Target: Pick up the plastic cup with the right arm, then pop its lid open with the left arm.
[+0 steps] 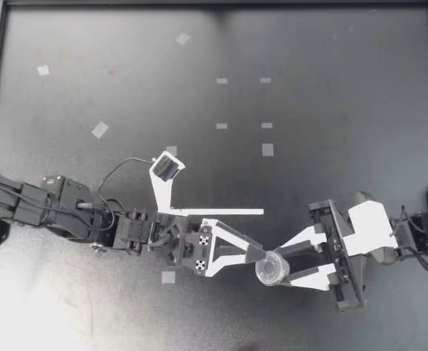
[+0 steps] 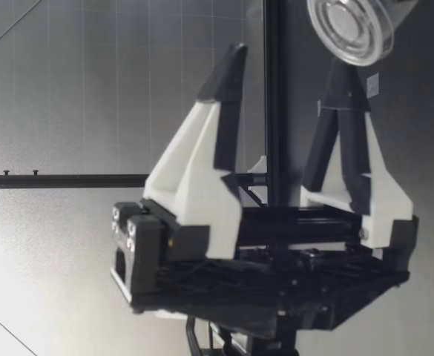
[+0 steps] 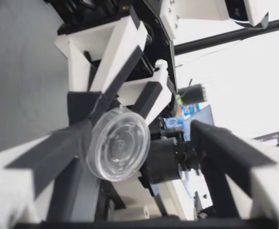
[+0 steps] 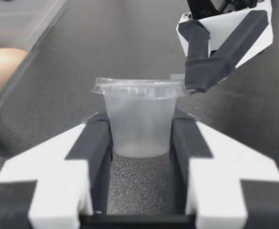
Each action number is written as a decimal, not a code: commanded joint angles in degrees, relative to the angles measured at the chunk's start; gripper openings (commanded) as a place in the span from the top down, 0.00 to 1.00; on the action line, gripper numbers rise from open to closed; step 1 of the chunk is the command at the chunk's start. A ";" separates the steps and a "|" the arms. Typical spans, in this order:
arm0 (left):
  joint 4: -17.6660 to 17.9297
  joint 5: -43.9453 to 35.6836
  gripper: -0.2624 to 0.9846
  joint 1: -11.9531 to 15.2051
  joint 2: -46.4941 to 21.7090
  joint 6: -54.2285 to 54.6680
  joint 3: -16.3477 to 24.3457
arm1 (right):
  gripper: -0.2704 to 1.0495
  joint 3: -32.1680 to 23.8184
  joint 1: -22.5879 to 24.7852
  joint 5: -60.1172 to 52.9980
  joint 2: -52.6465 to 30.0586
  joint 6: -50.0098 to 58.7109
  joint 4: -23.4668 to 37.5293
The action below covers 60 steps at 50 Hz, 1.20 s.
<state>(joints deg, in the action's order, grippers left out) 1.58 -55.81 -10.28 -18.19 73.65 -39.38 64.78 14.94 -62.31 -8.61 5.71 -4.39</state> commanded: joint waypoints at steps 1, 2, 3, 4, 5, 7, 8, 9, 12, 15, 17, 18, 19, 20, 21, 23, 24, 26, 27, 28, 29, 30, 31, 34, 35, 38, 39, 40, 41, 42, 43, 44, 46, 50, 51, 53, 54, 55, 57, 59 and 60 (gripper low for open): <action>-0.53 0.18 0.18 -0.18 1.05 0.53 0.44 | 0.52 -0.44 -0.09 -0.79 1.32 -0.09 0.00; -0.62 0.26 0.18 -0.18 1.05 0.70 0.35 | 0.52 -0.53 -0.09 -0.88 1.32 -0.09 0.09; -0.70 0.26 0.18 -0.18 0.97 0.79 0.35 | 0.52 -0.53 -0.09 -0.88 1.41 -0.09 0.00; -0.79 0.26 0.18 -0.18 0.97 0.79 0.26 | 0.52 -0.53 -0.09 -0.88 1.49 -0.09 0.09; -0.88 0.26 0.18 -0.18 0.97 0.79 0.18 | 0.52 -0.53 -0.09 -0.88 1.58 -0.09 0.09; -0.97 0.26 0.18 -0.18 0.97 0.79 0.18 | 0.52 -0.62 -0.09 -0.88 1.76 -0.09 0.00; -1.05 0.35 0.18 -0.18 0.97 0.79 0.18 | 0.52 -0.62 -0.09 -0.88 1.85 -0.09 0.09; -1.14 0.26 0.18 -0.18 0.97 0.88 0.18 | 0.52 -0.62 -0.09 -0.88 1.93 -0.09 0.00; -1.41 0.26 0.18 -0.18 0.97 0.79 0.26 | 0.52 -0.62 -0.09 -0.88 2.02 -0.18 0.00; -2.11 0.26 0.19 -0.18 0.97 0.88 0.35 | 0.52 -0.62 -0.09 -0.88 2.02 -0.70 -0.09; -2.46 0.26 0.19 -0.18 1.05 0.97 0.53 | 0.52 -0.62 -0.09 -0.88 1.93 -1.14 -0.26; -2.46 0.26 0.19 -0.18 0.97 0.97 0.53 | 0.52 -0.62 -0.09 -0.88 1.85 -1.32 -0.35; -2.55 0.26 0.20 -0.18 1.05 0.97 0.53 | 0.52 -0.62 -0.09 -0.88 1.76 -1.41 -0.44; -2.55 0.26 0.20 -0.18 1.05 0.97 0.53 | 0.52 -0.62 -0.09 -0.88 1.67 -1.49 -0.53; -2.55 0.26 0.21 -0.18 1.05 0.97 0.53 | 0.52 -0.62 -0.09 -0.88 1.58 -1.58 -0.62; -2.55 0.26 0.22 -0.18 1.14 0.88 0.62 | 0.52 -0.62 -0.09 -0.88 1.41 -1.58 -0.79; -2.55 0.26 0.22 -0.09 1.23 0.97 0.53 | 0.52 -0.62 -0.09 -0.88 1.32 -1.58 -0.88; -2.64 0.26 0.22 -0.09 1.41 0.97 0.53 | 0.52 -0.53 -0.09 -0.88 1.14 -1.58 -1.14; -2.64 0.26 0.22 -0.18 1.49 0.97 0.53 | 0.52 -0.62 -0.09 -0.88 1.05 -1.58 -1.23; -2.64 0.26 0.22 -0.18 1.58 0.97 0.62 | 0.52 -0.53 -0.09 -0.79 0.97 -1.58 -1.32; -2.72 0.26 0.22 -0.18 1.67 0.97 0.62 | 0.52 -0.53 -0.09 -0.70 0.88 -1.58 -1.49; -2.64 0.26 0.22 -0.26 1.85 0.97 0.62 | 0.52 -0.53 -0.09 -0.62 0.79 -1.58 -1.58; -2.72 0.26 0.22 -0.26 1.93 0.97 0.62 | 0.52 -0.53 -0.09 -0.53 0.70 -1.58 -1.67; -2.72 0.26 0.22 -0.26 2.29 0.97 0.62 | 0.52 -0.53 -0.09 -0.44 0.26 -1.58 -1.93; -2.72 0.26 0.22 -0.26 2.46 0.97 0.62 | 0.52 -0.53 -0.09 -0.35 0.18 -1.49 -2.02; -2.72 0.26 0.22 -0.18 2.72 0.97 0.53 | 0.52 -0.53 -0.09 -0.26 -0.26 -1.41 -2.20; -2.72 0.26 0.22 -0.26 2.90 0.97 0.44 | 0.52 -0.53 -0.09 -0.26 -0.44 -1.32 -2.29; -2.72 0.26 0.22 -0.18 2.90 0.97 0.44 | 0.52 -0.53 -0.09 -0.18 -0.62 -1.23 -2.29; -2.72 0.26 0.22 -0.26 3.08 1.05 0.53 | 0.52 -0.53 -0.09 -0.18 -0.79 -1.14 -2.29; -2.72 0.18 0.22 -0.26 3.16 1.05 0.44 | 0.52 -0.53 -0.09 -0.18 -0.97 -1.05 -2.29; -2.72 0.18 0.22 -0.26 3.25 1.05 0.44 | 0.52 -0.62 -0.09 -0.18 -1.05 -0.97 -2.29; -2.72 0.18 0.22 -0.26 3.34 1.05 0.44 | 0.52 -0.62 -0.09 -0.18 -1.23 -0.88 -2.29; -2.72 0.18 0.22 -0.26 3.52 1.14 0.44 | 0.52 -0.70 -0.09 -0.18 -1.49 -0.70 -2.29; -2.81 0.18 0.22 -0.26 3.87 1.41 0.35 | 0.52 -0.88 -0.09 -0.18 -2.02 -0.44 -2.29; -2.72 0.18 0.22 -0.26 3.87 1.41 0.35 | 0.52 -0.97 -0.09 -0.18 -2.11 -0.44 -2.29; -2.81 0.18 0.22 -0.26 3.87 1.49 0.26 | 0.52 -0.97 -0.09 -0.18 -2.29 -0.35 -2.29; -2.72 0.18 0.22 -0.26 3.87 1.41 0.26 | 0.52 -1.05 -0.09 -0.18 -2.37 -0.35 -2.29; -2.72 0.18 0.22 -0.26 3.87 1.41 0.18 | 0.52 -1.05 -0.09 -0.18 -2.46 -0.26 -2.29; -2.72 0.18 0.22 -0.26 3.87 1.41 0.18 | 0.52 -1.14 -0.09 -0.18 -2.55 -0.18 -2.29; -2.72 0.18 0.22 -0.26 3.87 1.32 0.18 | 0.52 -1.14 -0.09 -0.18 -2.72 -0.18 -2.29; -2.72 0.18 0.22 -0.26 3.96 1.32 0.18 | 0.52 -1.23 -0.09 -0.09 -2.72 -0.09 -2.29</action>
<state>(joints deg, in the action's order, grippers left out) -0.97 -55.20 -10.46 -16.61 75.15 -39.64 64.16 14.94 -62.23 -11.78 5.80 -6.59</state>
